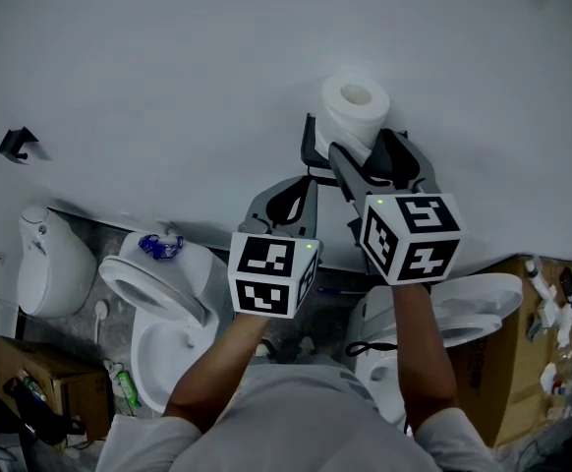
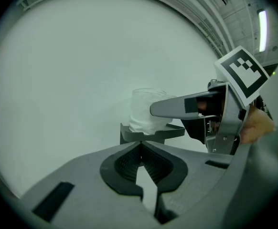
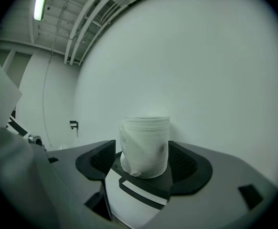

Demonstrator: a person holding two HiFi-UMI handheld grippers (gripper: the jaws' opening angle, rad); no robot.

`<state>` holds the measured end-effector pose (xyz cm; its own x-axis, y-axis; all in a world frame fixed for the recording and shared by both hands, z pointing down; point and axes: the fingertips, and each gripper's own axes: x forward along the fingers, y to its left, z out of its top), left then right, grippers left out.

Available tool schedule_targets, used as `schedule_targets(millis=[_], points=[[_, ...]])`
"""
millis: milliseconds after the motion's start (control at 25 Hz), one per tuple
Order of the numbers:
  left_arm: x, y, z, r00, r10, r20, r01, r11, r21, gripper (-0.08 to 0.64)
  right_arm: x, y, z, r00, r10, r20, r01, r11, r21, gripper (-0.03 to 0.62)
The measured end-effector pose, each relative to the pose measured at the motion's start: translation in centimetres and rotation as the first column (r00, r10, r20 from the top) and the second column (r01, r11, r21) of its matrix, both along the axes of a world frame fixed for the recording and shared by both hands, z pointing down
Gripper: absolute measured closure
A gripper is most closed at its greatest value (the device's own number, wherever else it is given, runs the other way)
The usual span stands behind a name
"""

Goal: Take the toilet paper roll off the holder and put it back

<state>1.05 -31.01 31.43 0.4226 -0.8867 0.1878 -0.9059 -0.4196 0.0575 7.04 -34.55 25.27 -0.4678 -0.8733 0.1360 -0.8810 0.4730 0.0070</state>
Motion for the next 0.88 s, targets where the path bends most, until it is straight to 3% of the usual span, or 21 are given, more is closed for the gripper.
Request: schedule_targets(millis=[880], points=[[-1.0,-1.5,-0.4,0.993,0.115,-0.011,-0.115,0.993,0.008,0.555,-0.3,-2.6,0.4,0.989,0.14,-0.044,-0.141,0.989,-0.041,0.252]])
